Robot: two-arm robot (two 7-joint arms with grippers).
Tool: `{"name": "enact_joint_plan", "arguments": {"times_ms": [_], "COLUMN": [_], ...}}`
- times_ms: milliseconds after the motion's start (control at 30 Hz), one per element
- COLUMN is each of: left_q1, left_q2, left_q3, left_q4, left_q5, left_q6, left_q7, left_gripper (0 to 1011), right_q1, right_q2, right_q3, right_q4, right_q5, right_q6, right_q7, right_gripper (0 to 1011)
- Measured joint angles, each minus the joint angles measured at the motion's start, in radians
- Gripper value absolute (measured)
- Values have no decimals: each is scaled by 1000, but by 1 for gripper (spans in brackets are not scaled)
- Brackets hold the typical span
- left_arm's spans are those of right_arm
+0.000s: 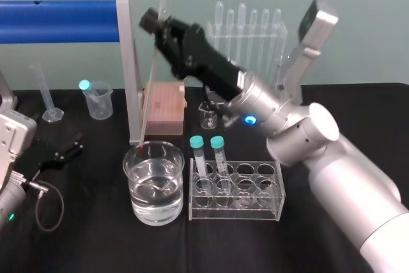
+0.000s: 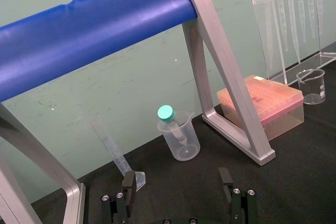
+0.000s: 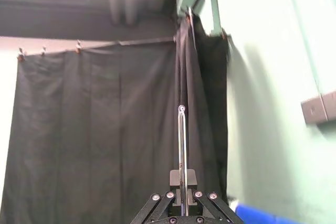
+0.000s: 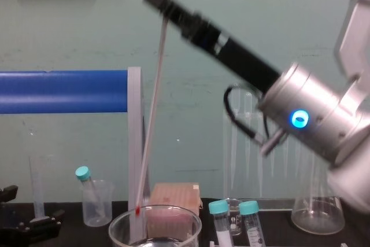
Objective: Hold the thermometer with one hand and immerse one end into the beaker, then reinsert it into the test tube rack.
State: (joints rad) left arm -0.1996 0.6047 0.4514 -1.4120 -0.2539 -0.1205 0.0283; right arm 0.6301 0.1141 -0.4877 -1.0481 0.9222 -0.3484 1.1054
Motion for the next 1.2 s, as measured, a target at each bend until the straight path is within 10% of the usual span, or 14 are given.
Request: {"name": "enact_joint_plan", "arguments": {"times_ms": [367, 500, 800, 1200], "left_q1": [0, 0, 0, 0], "left_q2": [0, 0, 0, 0], "left_q3": [0, 0, 0, 0], "left_q4": [0, 0, 0, 0], "left_q5": [0, 0, 0, 0], "left_q6": [0, 0, 0, 0], "left_q7": [0, 0, 0, 0], "left_gripper": [1008, 1008, 1008, 1008], "right_q1": [-5, -50, -268, -440], "right_q2": [89, 173, 358, 424], "right_q3": [49, 82, 198, 271], "right_q4": [-189, -301, -527, -603], "right_q5": [7, -27, -82, -115], "right_q6": [-17, -18, -7, 13], "right_q7": [-54, -139, -316, -395], "right_gripper": [57, 57, 56, 56]}}
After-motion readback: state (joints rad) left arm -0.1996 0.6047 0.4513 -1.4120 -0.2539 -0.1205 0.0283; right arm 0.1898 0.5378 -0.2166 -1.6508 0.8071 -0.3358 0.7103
